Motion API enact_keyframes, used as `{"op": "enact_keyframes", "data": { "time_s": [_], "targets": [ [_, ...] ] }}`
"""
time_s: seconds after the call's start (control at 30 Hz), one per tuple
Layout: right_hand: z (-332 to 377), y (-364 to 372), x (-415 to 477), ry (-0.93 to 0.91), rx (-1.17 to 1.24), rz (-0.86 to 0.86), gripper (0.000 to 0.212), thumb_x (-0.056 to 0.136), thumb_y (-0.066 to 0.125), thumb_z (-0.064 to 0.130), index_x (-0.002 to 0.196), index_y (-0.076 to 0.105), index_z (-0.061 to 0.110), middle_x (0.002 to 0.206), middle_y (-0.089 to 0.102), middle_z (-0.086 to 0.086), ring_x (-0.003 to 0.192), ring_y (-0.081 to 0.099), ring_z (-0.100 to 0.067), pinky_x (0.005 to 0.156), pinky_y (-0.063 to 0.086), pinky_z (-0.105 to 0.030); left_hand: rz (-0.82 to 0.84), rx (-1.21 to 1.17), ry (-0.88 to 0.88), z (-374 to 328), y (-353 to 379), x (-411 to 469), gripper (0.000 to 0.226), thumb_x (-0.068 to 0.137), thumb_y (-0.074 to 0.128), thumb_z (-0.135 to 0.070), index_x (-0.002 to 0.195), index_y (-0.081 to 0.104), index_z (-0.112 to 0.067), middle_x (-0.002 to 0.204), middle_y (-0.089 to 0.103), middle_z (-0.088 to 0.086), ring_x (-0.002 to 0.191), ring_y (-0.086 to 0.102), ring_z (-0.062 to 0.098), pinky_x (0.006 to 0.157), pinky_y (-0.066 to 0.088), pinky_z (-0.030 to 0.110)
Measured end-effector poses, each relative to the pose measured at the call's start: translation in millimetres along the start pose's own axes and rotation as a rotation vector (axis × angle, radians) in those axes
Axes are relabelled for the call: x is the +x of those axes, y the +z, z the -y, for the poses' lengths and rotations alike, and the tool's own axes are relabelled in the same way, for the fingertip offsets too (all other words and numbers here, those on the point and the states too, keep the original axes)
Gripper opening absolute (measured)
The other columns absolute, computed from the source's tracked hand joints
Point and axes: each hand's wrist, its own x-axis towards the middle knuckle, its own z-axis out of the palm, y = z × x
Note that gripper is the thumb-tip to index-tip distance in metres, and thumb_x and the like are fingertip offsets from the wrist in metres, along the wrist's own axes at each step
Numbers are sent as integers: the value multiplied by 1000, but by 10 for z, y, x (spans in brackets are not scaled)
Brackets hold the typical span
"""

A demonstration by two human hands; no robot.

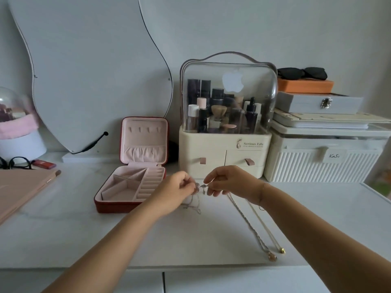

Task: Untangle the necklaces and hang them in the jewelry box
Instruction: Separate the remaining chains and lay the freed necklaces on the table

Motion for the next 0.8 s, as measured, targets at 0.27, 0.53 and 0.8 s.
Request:
{"op": "enact_keyframes", "data": {
  "time_s": [0.27, 0.53, 0.8],
  "targets": [
    [120, -182, 180, -87, 113, 37, 11, 91, 62, 11, 97, 70, 9, 78, 68, -1, 69, 58, -7, 67, 48, -19, 52, -435, -19, -207, -84, 280, 14, 96, 50, -8, 91, 61, -2, 70, 70, 7, 69, 66, 18, 77, 55, 33],
    [-5, -235, 415, -96, 73, -98, 16, 79, 73, 35, 83, 71, 19, 76, 65, 3, 72, 53, -11, 70, 42, -32, 97, -423, 41, -178, -49, 513, 14, 96, 51, -12, 94, 63, -4, 69, 67, 3, 66, 62, 15, 72, 53, 29],
    [-51, -269, 325, -139, 390, 24, 7, 87, 61, 0, 80, 61, 1, 71, 64, -10, 61, 59, -13, 63, 49, -21, 373, -775, -78, -109, 83, 413, 23, 90, 50, -27, 84, 54, -5, 66, 59, 10, 57, 56, 20, 68, 53, 33]
  ]
}}
